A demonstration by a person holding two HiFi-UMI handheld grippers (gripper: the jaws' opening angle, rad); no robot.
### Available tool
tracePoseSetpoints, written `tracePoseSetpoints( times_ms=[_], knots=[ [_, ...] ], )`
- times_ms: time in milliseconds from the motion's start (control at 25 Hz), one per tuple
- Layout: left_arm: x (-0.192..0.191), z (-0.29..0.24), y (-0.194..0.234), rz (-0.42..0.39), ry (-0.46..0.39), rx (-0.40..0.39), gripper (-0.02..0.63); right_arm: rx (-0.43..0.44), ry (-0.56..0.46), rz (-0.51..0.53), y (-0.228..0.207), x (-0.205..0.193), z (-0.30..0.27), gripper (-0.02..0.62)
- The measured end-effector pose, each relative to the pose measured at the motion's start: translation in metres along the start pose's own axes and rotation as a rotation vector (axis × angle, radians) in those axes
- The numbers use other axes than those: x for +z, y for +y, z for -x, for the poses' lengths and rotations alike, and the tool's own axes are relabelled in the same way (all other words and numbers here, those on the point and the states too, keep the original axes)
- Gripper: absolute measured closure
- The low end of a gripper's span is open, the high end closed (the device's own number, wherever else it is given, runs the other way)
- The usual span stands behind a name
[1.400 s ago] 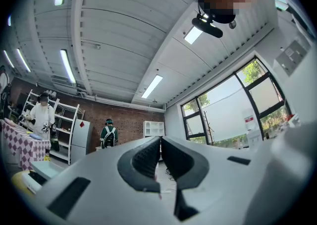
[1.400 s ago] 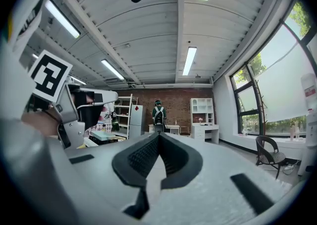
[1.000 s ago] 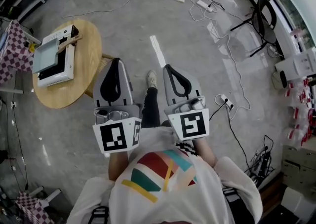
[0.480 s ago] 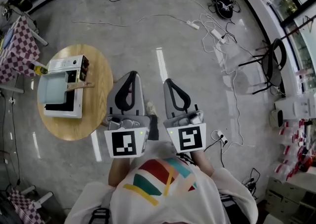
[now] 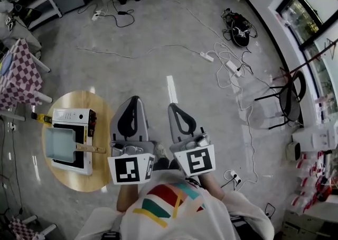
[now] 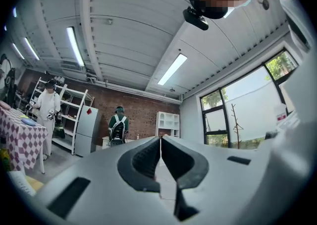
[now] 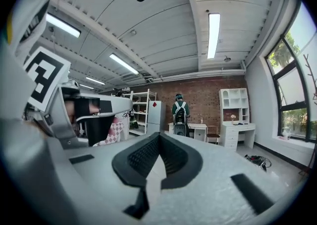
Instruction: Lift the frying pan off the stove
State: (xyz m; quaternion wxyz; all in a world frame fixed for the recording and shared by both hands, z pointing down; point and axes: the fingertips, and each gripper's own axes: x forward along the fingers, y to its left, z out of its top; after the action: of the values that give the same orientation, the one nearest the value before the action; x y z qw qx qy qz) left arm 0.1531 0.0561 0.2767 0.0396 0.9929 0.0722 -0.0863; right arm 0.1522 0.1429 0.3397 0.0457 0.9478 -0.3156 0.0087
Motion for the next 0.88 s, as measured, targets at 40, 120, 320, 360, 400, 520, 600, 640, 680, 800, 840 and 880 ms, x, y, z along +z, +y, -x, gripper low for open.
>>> tracePoseSetpoints(
  times_ms=[40, 120, 320, 360, 400, 520, 600, 640, 680, 800, 840, 880],
  knots=[
    [0.001, -0.005, 0.005, -0.003, -0.003, 0.017, 0.599, 0.002, -0.005, 0.0, -0.002, 0.003, -0.005, 0.597],
    [0.004, -0.011, 0.017, -0.014, -0.014, 0.056, 0.598, 0.017, -0.018, 0.006, -0.004, 0.007, -0.016, 0.598],
    [0.015, -0.021, 0.042, -0.051, -0.024, 0.136, 0.599, 0.087, -0.042, 0.062, 0.004, 0.014, -0.036, 0.597],
    [0.019, -0.021, 0.047, -0.059, -0.029, 0.15, 0.599, 0.094, -0.051, 0.072, 0.006, 0.017, -0.04, 0.597],
    [0.022, -0.022, 0.052, -0.065, -0.033, 0.162, 0.599, 0.101, -0.063, 0.073, 0.009, 0.021, -0.044, 0.597],
    [0.02, -0.022, 0.07, -0.063, -0.031, 0.196, 0.599, 0.143, -0.069, 0.05, 0.02, 0.022, -0.058, 0.597],
    [0.014, -0.027, 0.078, -0.049, -0.022, 0.212, 0.598, 0.194, -0.056, 0.035, 0.023, 0.018, -0.071, 0.597],
    [0.012, -0.031, 0.079, -0.045, -0.017, 0.222, 0.598, 0.216, -0.059, 0.03, 0.021, 0.017, -0.076, 0.597],
    [0.01, -0.036, 0.079, -0.047, -0.012, 0.234, 0.598, 0.235, -0.067, 0.029, 0.018, 0.019, -0.08, 0.597],
    [0.013, -0.05, 0.076, -0.073, -0.011, 0.286, 0.598, 0.301, -0.104, 0.026, 0.009, 0.027, -0.093, 0.597],
    [0.015, -0.052, 0.078, -0.08, -0.015, 0.308, 0.598, 0.336, -0.114, 0.02, 0.01, 0.031, -0.098, 0.598],
    [0.018, -0.054, 0.082, -0.088, -0.021, 0.334, 0.598, 0.379, -0.125, 0.012, 0.013, 0.035, -0.104, 0.597]
  ],
)
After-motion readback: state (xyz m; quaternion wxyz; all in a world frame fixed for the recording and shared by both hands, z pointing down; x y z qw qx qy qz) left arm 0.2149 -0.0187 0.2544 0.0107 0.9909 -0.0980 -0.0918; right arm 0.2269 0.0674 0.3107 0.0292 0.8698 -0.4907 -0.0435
